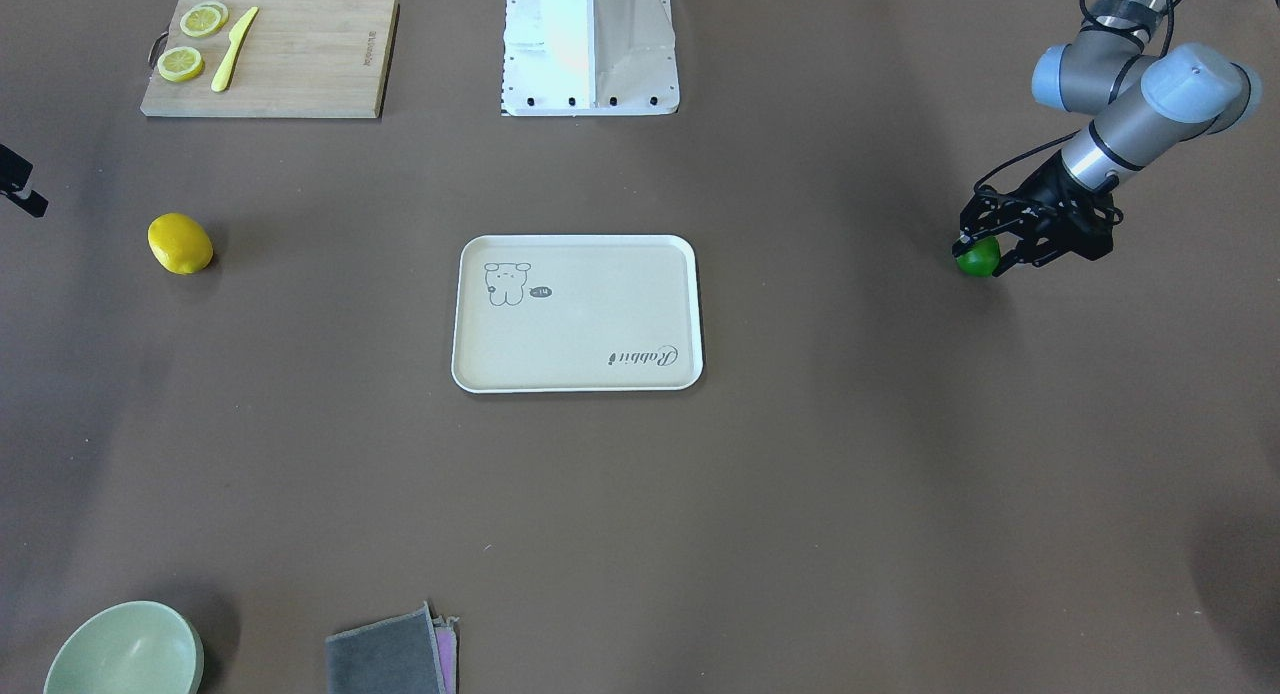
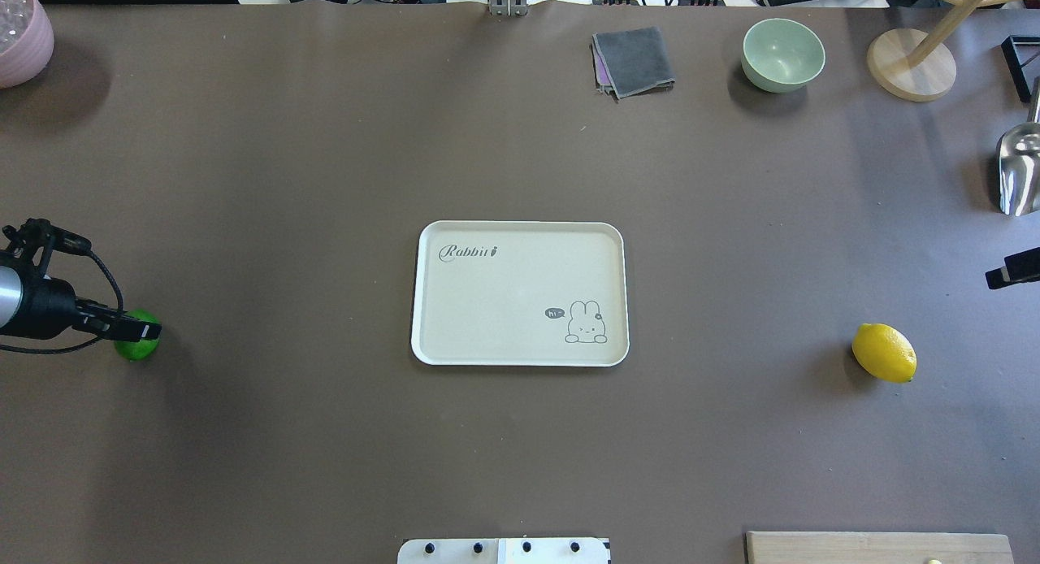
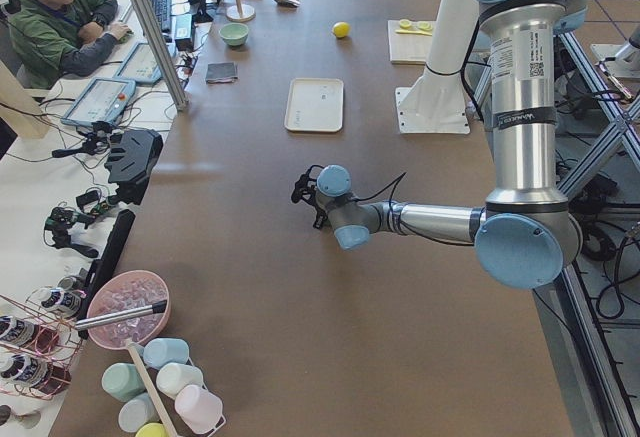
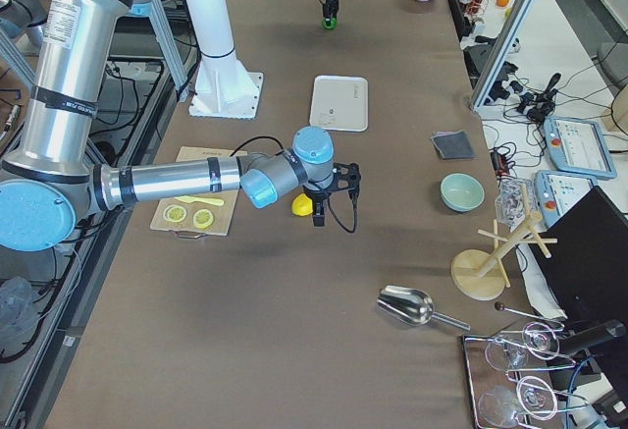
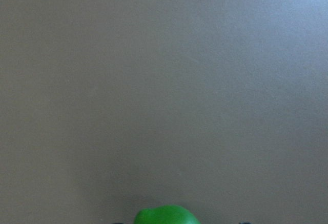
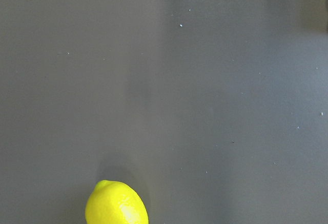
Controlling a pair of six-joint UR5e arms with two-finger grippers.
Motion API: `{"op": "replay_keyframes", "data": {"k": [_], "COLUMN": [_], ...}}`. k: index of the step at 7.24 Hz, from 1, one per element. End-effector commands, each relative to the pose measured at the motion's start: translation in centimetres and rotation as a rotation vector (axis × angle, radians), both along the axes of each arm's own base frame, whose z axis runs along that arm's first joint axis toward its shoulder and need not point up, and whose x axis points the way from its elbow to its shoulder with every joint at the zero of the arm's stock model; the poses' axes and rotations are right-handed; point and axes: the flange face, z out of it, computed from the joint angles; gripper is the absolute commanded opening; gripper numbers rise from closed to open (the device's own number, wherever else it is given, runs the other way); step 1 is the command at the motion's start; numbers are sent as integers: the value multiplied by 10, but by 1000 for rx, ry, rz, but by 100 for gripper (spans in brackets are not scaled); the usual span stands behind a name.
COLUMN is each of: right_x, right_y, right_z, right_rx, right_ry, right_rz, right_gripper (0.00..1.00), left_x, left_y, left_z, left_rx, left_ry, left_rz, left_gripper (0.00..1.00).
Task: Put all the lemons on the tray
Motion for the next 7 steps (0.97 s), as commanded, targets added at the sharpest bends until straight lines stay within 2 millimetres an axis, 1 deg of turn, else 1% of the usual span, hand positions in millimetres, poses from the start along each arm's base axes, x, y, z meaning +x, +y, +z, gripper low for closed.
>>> {"op": "replay_keyframes", "data": {"k": [1, 2, 3, 4, 5, 6, 7], "right_x": [0, 0, 0, -1, -1, -2, -3], "right_y": [0, 0, 0, 0, -1, -1, -1], "right_z": [-1, -1, -1, -1, -1, -1, -2], "right_rx": [2, 2, 2, 2, 3, 3, 4], "right_ry": [0, 0, 0, 0, -2, -2, -3], "right_rz": [0, 0, 0, -2, -3, -4, -7], "right_gripper": [100, 100, 100, 100, 100, 100, 100], "left_x": [6, 21, 41, 57, 83, 104, 147], "left_y": [-5, -20, -40, -47, -52, -52, -39], "left_z": [-34, -69, -107, -132, -170, -204, -238], "left_rx": [16, -36, -60, -87, -126, -155, -162], "left_ry": [53, 113, 174, 210, 271, 323, 366], "left_rz": [-3, -46, -72, -81, -81, -74, -99], "left_gripper": [0, 0, 0, 0, 0, 0, 0]}}
